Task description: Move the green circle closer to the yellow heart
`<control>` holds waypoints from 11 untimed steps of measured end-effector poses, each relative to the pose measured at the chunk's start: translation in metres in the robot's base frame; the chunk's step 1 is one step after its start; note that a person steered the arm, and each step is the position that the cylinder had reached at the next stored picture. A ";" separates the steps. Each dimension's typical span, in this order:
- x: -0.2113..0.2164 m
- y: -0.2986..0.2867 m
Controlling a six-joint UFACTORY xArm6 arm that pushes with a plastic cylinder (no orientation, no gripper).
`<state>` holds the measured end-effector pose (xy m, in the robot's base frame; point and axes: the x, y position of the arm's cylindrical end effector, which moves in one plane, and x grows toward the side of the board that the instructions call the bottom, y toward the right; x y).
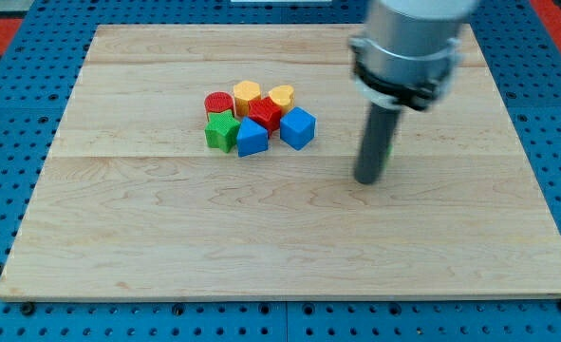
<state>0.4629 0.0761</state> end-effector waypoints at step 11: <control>-0.172 0.013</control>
